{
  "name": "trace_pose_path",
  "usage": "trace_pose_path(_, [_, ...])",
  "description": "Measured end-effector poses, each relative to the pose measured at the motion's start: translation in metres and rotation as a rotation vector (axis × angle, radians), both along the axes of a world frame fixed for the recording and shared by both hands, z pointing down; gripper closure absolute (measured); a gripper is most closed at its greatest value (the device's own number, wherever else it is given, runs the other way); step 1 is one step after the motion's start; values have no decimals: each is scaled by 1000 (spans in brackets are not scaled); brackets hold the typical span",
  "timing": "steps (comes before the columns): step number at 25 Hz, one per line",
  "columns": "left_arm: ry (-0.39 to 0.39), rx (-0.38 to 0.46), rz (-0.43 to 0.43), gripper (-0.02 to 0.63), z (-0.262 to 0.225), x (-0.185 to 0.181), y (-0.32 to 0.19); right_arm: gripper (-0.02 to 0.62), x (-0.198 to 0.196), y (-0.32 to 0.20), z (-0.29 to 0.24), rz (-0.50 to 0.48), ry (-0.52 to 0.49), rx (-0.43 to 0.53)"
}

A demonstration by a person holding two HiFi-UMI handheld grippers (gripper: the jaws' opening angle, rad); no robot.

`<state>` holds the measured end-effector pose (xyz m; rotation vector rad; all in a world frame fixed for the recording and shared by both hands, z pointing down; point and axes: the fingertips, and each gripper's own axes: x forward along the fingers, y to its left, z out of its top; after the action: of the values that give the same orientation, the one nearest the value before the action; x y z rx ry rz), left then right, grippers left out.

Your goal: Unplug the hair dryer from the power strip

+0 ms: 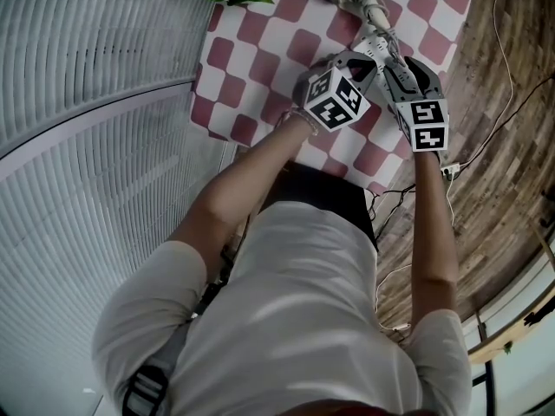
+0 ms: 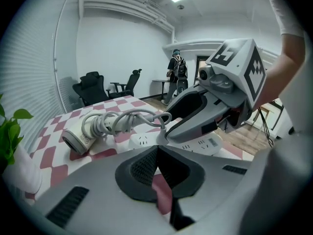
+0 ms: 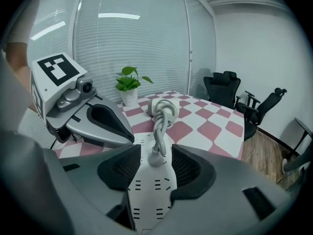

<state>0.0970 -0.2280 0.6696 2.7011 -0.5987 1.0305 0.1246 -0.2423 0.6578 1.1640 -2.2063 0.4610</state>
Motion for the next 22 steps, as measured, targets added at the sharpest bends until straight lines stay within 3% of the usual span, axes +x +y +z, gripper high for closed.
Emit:
trace_pose_path(13, [-77,-52,14,577,22,5,-8,411,-4,-9,19,-30,31,-13])
trace_pose_path(16, [-85,-54,20,577,24,6,-8,464,-8,-8,22,-51,45,-6])
trace_pose_path(22, [-133,-91,36,577,26,7,-8,476,-9,-8,23,-59,47,-18])
